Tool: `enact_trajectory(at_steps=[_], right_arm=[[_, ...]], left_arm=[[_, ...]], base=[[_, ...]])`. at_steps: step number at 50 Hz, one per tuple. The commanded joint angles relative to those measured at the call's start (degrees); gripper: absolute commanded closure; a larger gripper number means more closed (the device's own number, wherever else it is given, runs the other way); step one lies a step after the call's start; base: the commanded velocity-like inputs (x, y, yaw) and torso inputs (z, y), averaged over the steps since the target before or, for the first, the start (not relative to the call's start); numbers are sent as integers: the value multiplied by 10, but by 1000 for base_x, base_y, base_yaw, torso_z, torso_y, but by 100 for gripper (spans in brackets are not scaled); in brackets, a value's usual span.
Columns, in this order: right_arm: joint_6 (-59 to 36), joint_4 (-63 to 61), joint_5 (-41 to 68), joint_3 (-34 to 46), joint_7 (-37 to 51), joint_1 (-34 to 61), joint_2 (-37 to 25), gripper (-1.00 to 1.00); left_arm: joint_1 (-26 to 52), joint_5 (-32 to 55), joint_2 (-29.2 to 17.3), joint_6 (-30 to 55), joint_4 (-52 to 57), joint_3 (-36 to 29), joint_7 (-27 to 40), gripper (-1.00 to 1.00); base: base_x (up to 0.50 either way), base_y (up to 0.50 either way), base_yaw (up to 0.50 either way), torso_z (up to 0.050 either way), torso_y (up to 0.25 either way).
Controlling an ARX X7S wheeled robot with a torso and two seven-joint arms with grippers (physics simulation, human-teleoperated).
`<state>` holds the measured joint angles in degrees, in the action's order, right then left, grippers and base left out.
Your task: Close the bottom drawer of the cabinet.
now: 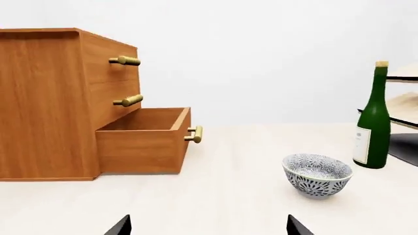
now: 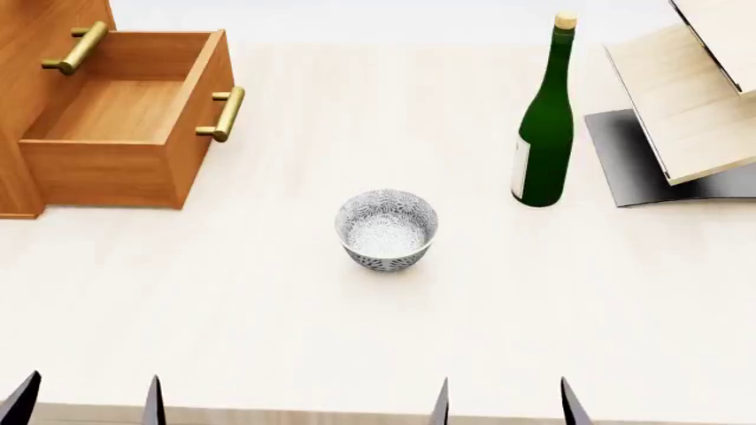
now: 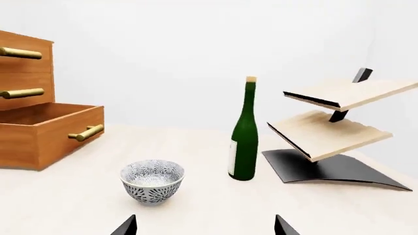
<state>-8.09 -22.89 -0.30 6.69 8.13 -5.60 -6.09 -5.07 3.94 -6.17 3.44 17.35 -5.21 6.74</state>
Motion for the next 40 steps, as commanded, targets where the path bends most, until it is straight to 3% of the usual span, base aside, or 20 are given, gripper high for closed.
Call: enact_trajectory(at_steps=[1,19,29,40], right_arm=[[-45,-135,-20,13,18,-32,-15,-100],[-50,-270,-130,75,48,-72,-39,-100],[-7,-290,-125,70,62,-88,-51,-100],[-1,-264,-108,65,68,-80,-54,-100]], left_arm=[[-39,8,-19,28,133,-4,12,-100],[-73,21,-39,26,238,-6,18,-100],[-102,31,-42,-65,256,3,18,-100],[-99,33,-47,-72,236,-1,20,-100]], base=[[0,0,0,0,0],[0,0,0,0,0],[0,0,0,0,0],[0,0,0,0,0]])
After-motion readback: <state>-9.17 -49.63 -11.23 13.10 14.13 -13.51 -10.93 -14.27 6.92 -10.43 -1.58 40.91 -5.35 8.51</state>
